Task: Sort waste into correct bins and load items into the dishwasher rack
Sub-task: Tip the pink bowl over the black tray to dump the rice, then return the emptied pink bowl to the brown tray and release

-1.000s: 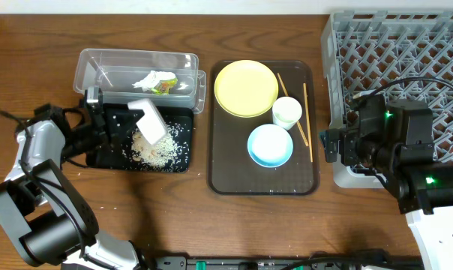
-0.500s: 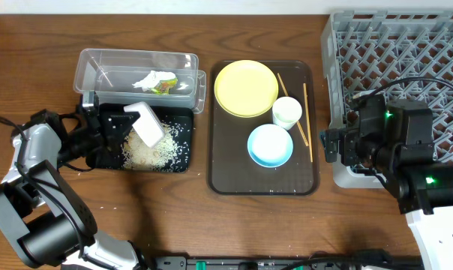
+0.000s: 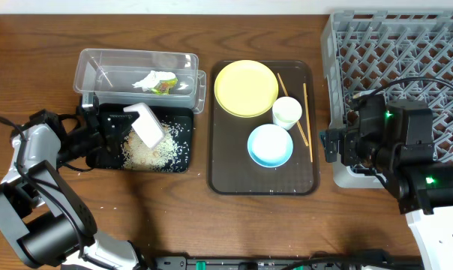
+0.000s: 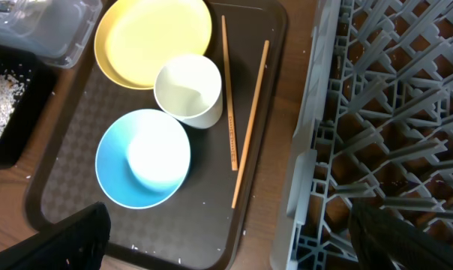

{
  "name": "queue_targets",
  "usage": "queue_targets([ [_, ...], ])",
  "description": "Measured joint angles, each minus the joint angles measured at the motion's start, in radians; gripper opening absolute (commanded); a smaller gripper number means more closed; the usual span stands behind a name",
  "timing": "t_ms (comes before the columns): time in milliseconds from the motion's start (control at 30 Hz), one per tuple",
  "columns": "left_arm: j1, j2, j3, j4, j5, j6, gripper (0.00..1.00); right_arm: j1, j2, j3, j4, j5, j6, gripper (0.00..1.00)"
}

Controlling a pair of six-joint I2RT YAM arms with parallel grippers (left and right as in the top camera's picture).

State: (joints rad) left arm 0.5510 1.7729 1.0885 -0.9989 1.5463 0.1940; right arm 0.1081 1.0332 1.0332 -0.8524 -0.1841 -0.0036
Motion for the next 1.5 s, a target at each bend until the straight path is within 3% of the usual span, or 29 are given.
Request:
queue_targets([
  [233, -0.051, -0.051, 0.0, 0.03, -0.046, -0.011, 0.06, 0.0, 0.0, 0.0, 0.0, 0.0, 0.0, 0.99],
  [400, -0.127, -0.148, 0.0, 0.018, -0.209, -0.018, 0.06, 0.0, 0.0, 0.0, 0.001, 0.0, 0.0, 0.99],
  [533, -0.302, -0.275, 0.0, 0.022, -0.396, -0.022, 0.06, 0.0, 0.0, 0.0, 0.005, 0.0, 0.0, 0.99],
  [700, -0.615, -0.364, 0.0, 0.069, -0.66, -0.078, 0.06, 0.0, 0.0, 0.0, 0.009, 0.0, 0.0, 0.99],
  [867, -0.879, -0.334, 0.0, 0.155, -0.884, -0.163, 0.06, 0.0, 0.0, 0.0, 0.009, 0.0, 0.0, 0.99],
  [1033, -1.079, -0.264, 0.0, 0.246, -1.014, -0.254, 0.06, 0.0, 0.0, 0.0, 0.009, 0.0, 0.0, 0.99],
  [1367, -1.252, -0.102, 0.0, 0.295, -1.195, -0.364, 0.07, 0.0, 0.0, 0.0, 0.01, 0.0, 0.0, 0.99],
  [1467, -1.278, -0.085, 0.0, 0.308, -1.213, -0.375, 0.17, 0.0, 0.0, 0.0, 0.01, 0.0, 0.0, 0.99],
  [1500, -1.283, -0.084, 0.0, 0.309, -1.213, -0.378, 0.25, 0.0, 0.0, 0.0, 0.01, 0.0, 0.0, 0.99],
])
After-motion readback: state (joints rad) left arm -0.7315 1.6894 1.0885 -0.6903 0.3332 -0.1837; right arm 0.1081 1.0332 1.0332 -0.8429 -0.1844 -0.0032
